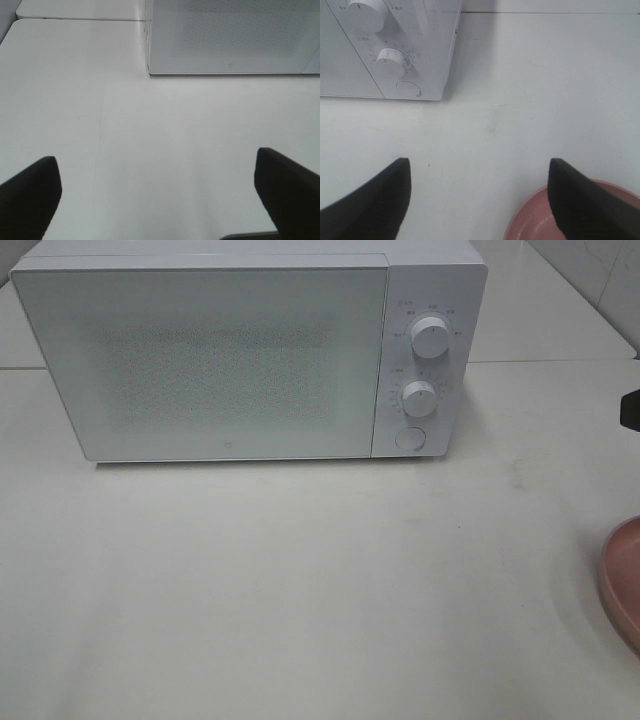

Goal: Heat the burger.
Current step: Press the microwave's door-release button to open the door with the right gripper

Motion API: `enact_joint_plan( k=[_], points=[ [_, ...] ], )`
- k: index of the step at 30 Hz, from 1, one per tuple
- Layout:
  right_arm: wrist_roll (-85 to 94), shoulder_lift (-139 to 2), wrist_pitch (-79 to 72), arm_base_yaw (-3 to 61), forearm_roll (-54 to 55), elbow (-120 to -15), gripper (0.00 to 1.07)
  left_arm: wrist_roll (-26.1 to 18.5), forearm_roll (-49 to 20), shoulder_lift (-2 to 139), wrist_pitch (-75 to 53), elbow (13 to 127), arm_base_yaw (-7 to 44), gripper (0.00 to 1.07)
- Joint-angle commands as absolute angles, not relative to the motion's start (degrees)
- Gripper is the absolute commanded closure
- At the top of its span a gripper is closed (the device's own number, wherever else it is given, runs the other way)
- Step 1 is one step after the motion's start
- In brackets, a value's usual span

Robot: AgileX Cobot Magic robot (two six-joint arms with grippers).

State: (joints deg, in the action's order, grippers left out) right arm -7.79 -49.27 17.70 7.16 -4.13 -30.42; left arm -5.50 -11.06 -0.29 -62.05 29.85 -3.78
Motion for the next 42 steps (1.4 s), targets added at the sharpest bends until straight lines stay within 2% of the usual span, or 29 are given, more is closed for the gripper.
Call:
enact_joint_plan(
  k=[1, 21, 25, 29, 35, 37, 42],
  points=[
    [-7.62, -52.25, 13.69, 6.93, -4.01, -30.88, 0.34, -5.61, -11.0, -1.15, -61.36, 29.74, -3.5, 0.08],
    [-9.34, -65.03, -4.35, 7.1, -4.07, -29.34, 0.34, -5.61, -11.0, -1.15, -61.36, 29.74, -3.5, 0.08],
    [-7.68, -67.04, -16.04, 10.6, -4.07, -24.24, 0.34, -5.61, -11.0, -1.15, -61.36, 29.74, -3.5, 0.08],
    [-5.61, -68.75, -20.23, 13.35, -2.69, -22.29, 0.34, -5.61, -11.0, -1.15, -61.36, 29.74, -3.5, 0.08],
    [4.13, -72.25, -26.7, 18.22, 8.88, -19.82, 0.34, -5.61, -11.0, -1.15, -61.36, 29.74, -3.5, 0.08],
    [10.26, -74.43, -33.29, 22.12, 15.01, -18.05, 0.34, -5.61, -11.0, -1.15, -61.36, 29.74, -3.5, 0.08],
    [15.24, -76.38, -38.16, 26.53, 21.14, -17.25, 0.34, -5.61, -11.0, -1.15, -61.36, 29.74, -3.5, 0.08]
  ],
)
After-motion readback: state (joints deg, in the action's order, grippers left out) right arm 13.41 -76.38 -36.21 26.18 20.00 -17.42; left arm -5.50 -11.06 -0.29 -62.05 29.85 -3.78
